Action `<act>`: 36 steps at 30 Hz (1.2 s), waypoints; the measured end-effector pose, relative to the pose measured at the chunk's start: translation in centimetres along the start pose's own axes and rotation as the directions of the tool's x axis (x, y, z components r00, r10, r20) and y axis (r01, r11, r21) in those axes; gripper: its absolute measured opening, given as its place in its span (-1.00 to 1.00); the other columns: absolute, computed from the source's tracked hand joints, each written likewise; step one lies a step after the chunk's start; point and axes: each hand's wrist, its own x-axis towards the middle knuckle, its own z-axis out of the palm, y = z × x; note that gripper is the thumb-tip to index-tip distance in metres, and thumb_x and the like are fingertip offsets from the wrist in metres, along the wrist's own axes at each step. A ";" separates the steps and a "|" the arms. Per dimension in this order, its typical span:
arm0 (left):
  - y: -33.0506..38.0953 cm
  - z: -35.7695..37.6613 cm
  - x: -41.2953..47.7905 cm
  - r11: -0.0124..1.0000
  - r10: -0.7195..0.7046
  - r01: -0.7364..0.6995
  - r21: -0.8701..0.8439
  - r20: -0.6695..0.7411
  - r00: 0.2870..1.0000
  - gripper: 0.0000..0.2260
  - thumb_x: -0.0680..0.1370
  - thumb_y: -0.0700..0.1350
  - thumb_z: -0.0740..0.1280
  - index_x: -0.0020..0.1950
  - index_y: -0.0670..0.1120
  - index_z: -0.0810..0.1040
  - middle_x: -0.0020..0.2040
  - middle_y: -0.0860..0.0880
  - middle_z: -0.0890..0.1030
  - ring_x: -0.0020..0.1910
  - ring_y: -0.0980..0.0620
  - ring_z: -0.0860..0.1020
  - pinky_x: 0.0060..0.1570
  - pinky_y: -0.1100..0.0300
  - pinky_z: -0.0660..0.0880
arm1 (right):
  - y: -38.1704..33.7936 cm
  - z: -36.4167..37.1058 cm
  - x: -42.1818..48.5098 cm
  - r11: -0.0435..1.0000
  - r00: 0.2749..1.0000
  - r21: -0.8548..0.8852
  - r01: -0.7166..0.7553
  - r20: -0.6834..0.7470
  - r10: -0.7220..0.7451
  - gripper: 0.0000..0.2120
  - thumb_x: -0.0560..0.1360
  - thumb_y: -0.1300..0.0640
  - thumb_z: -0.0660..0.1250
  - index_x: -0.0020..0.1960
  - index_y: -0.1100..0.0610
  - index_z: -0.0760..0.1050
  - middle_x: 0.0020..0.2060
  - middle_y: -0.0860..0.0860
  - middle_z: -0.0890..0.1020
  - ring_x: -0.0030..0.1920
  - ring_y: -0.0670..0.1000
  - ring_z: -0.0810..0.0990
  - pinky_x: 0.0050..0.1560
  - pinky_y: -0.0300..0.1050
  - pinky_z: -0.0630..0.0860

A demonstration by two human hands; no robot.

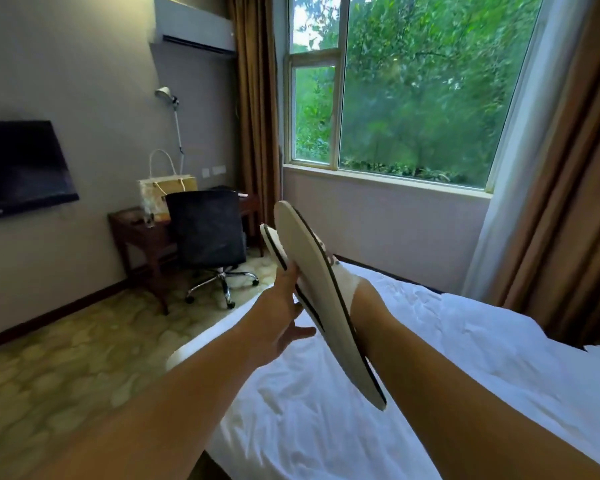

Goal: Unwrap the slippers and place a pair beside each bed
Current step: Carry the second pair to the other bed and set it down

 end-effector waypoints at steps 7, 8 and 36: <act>6.2 -9.5 0.0 0.979 0.016 -0.019 -0.204 -0.017 1.000 -0.28 0.49 0.50 0.07 0.21 -0.01 0.69 0.26 -0.21 0.64 0.23 -0.28 0.61 0.20 -0.31 0.52 | -2.2 7.8 3.7 0.983 0.987 0.103 0.155 0.020 -0.158 -0.70 0.50 0.08 0.18 -0.07 0.19 0.66 -0.19 0.29 0.68 -0.30 0.24 0.67 -0.35 0.09 0.61; 7.3 -11.5 0.2 0.972 -0.001 -0.003 -0.236 -0.017 1.000 -0.22 0.44 0.55 0.08 0.20 -0.03 0.70 0.26 -0.22 0.64 0.23 -0.30 0.61 0.22 -0.34 0.50 | -2.6 9.1 4.6 0.980 0.981 0.065 0.188 0.035 -0.191 -0.70 0.48 0.05 0.20 -0.06 0.13 0.68 -0.20 0.25 0.70 -0.29 0.23 0.69 -0.34 0.12 0.61; 16.2 -47.6 18.0 0.961 0.063 -0.131 -0.242 -0.273 0.960 -0.66 0.53 -0.10 0.37 0.30 -0.11 0.53 0.10 -0.20 0.70 0.07 -0.24 0.67 0.13 -0.25 0.59 | -5.6 38.8 35.7 0.536 0.689 -0.563 0.630 0.086 -0.719 -0.90 0.37 0.24 0.26 -0.27 0.14 0.53 -0.35 -0.01 0.64 -0.29 0.05 0.62 -0.28 0.09 0.64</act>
